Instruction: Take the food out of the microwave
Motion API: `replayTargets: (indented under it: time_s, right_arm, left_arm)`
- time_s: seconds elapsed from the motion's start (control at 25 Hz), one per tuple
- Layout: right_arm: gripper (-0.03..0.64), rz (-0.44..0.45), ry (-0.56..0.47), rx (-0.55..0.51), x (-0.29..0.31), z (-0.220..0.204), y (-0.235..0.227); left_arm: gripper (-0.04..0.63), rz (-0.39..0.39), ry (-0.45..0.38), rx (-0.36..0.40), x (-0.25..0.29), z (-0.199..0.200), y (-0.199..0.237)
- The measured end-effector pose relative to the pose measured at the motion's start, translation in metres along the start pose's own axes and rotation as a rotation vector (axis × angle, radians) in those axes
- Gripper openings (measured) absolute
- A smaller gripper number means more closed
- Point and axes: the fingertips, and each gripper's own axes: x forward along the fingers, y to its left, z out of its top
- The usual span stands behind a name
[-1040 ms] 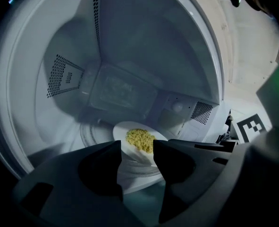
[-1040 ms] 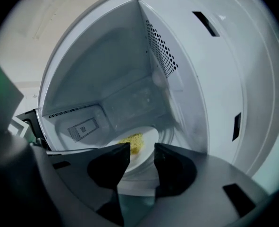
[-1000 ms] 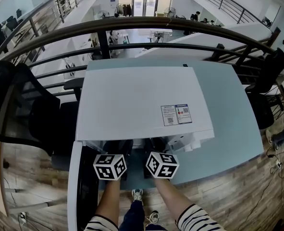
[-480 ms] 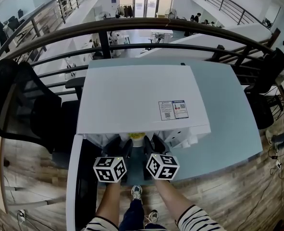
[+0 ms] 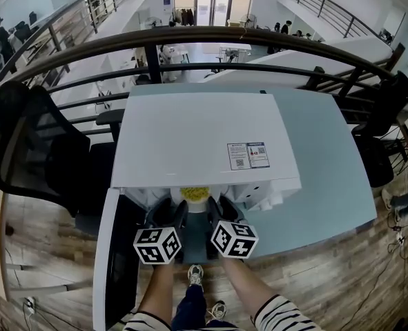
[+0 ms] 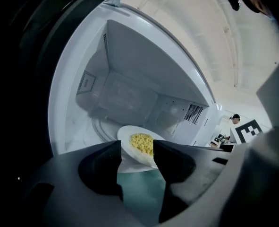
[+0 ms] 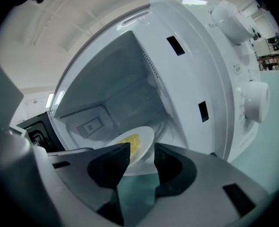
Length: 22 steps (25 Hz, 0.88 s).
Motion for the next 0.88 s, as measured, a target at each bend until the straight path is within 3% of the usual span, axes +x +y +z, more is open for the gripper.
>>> replayTargets:
  time_s: [0.56, 0.88]
  right_arm:
    - [0.137, 0.077, 0.015, 0.136, 0.007, -0.004, 0.001]
    - [0.117, 0.073, 0.024, 0.163, -0.003, -0.008, 0.002]
  left_arm:
    - [0.168, -0.05, 0.027, -0.239, 0.011, -0.02, 0.002]
    - [0.14, -0.063, 0.028, -0.253, 0.0, -0.022, -0.002]
